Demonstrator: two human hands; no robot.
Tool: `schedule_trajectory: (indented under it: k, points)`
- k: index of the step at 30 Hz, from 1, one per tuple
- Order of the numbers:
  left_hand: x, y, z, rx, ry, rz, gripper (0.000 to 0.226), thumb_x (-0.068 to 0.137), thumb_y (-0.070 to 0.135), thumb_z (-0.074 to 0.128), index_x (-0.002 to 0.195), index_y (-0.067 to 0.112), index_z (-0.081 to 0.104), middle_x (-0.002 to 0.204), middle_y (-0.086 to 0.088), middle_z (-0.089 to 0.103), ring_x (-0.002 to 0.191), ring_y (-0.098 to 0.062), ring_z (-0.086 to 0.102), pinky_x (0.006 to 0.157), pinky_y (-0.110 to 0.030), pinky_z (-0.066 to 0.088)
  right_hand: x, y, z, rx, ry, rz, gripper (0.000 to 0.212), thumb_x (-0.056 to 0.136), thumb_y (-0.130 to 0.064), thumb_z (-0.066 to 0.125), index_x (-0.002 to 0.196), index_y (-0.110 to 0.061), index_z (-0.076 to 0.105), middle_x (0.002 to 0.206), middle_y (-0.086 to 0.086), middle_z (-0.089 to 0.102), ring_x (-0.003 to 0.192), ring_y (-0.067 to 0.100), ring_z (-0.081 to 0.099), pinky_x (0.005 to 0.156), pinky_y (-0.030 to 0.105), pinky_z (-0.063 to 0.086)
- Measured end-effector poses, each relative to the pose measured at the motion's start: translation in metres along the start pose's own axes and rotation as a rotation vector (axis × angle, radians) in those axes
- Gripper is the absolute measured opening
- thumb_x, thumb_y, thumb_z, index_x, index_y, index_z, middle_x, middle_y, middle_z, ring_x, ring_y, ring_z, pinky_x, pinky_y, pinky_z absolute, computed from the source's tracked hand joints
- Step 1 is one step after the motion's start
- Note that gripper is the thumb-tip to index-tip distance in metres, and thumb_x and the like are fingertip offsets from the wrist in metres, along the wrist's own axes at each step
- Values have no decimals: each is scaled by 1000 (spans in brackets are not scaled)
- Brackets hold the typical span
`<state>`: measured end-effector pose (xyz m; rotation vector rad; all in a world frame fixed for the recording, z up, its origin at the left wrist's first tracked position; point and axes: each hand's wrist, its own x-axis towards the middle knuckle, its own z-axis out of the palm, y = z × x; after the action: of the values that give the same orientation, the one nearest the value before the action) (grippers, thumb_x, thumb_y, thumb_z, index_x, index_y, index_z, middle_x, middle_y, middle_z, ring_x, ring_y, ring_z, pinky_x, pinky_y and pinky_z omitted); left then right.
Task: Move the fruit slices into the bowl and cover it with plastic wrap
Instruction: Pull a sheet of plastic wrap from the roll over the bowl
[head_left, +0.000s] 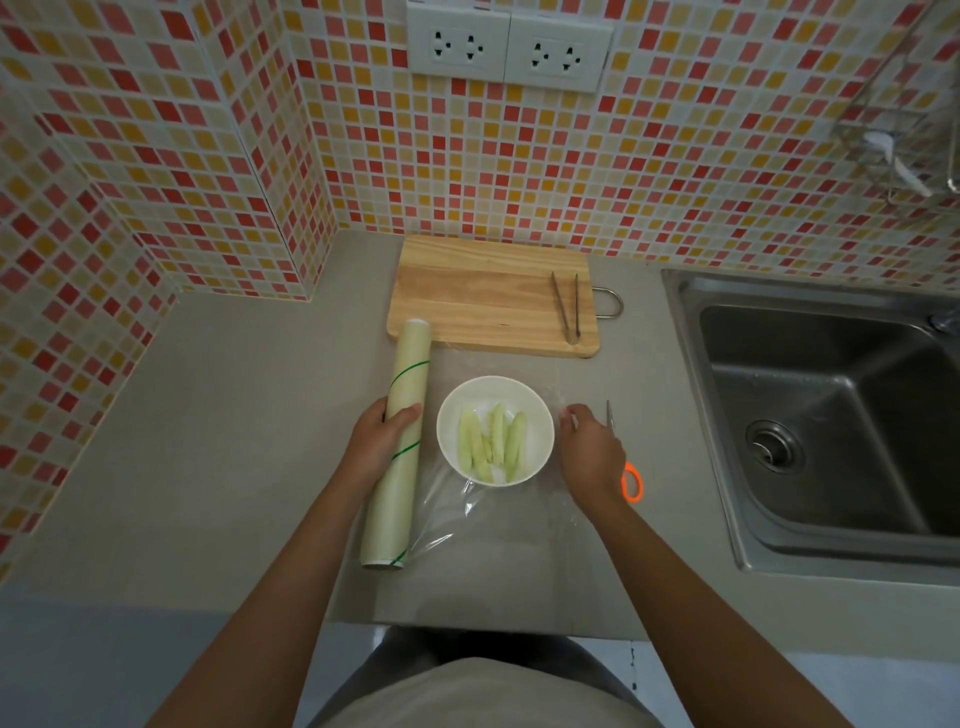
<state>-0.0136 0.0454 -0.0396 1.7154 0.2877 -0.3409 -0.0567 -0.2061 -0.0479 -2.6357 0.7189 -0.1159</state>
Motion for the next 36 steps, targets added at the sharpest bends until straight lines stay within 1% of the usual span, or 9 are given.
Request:
schedule_trajectory:
  k: [5, 11, 16, 22, 25, 28, 31, 33, 36]
  points:
    - [-1, 0, 0, -21, 16, 3, 14, 91, 26, 62, 99, 15, 63, 81, 2, 63, 72, -15, 59, 64, -30, 45, 3, 7, 4, 400, -105, 80, 29, 99, -25, 42, 105, -7, 65, 97, 14, 70, 92, 31, 62, 70, 29, 37]
    - [0, 0, 1, -38, -3, 0, 13, 90, 26, 62, 98, 14, 63, 83, 0, 64, 74, -18, 60, 69, -32, 46, 10, 6, 3, 571, -214, 220, 26, 97, -26, 44, 93, -9, 64, 80, 4, 59, 78, 22, 54, 68, 28, 39]
    - [0, -1, -1, -27, 9, -2, 15, 90, 27, 63, 98, 14, 64, 83, 0, 64, 74, -17, 60, 66, -31, 46, 12, 0, -13, 780, -399, 483, 22, 93, -26, 50, 92, -10, 64, 58, 7, 49, 48, 21, 44, 46, 24, 32]
    - [0, 0, 1, -41, 9, -1, 13, 90, 27, 63, 97, 16, 64, 83, 1, 65, 74, -16, 61, 67, -31, 46, 15, -1, -22, 951, -464, 695, 41, 99, -36, 38, 76, -9, 59, 52, 8, 48, 46, 22, 44, 51, 26, 38]
    - [-1, -1, 1, -39, 9, 0, 10, 89, 28, 64, 95, 20, 64, 84, 2, 66, 75, -14, 62, 65, -30, 46, 15, -2, -23, 716, -319, 613, 36, 97, -28, 42, 77, -4, 60, 74, 19, 60, 63, 31, 59, 59, 33, 45]
    - [0, -1, 2, -50, 9, -3, 9, 89, 27, 64, 94, 20, 64, 83, 2, 66, 74, -15, 61, 65, -31, 47, 9, -2, -22, 339, 14, 451, 32, 97, -29, 42, 104, -6, 62, 108, 16, 63, 100, 37, 60, 77, 36, 44]
    - [1, -2, 2, -47, 13, -1, 6, 88, 28, 65, 91, 23, 64, 83, 2, 66, 75, -16, 62, 67, -32, 48, 1, -20, -26, 592, 336, 50, 27, 98, -24, 44, 113, -9, 61, 108, 5, 56, 96, 18, 57, 81, 28, 46]
    - [2, -2, 1, -42, 13, -7, 8, 88, 29, 65, 92, 22, 65, 85, 1, 67, 76, -18, 62, 70, -33, 49, -5, -35, -19, 767, 202, -98, 27, 99, -18, 46, 119, -7, 61, 111, 0, 56, 102, 10, 54, 89, 22, 43]
    - [3, -2, 1, -53, 4, -19, 8, 87, 29, 65, 91, 23, 65, 83, -1, 67, 76, -20, 62, 73, -36, 50, -11, -42, -1, 888, -35, -45, 30, 99, -14, 47, 123, -5, 61, 121, 5, 63, 113, 13, 56, 101, 27, 42]
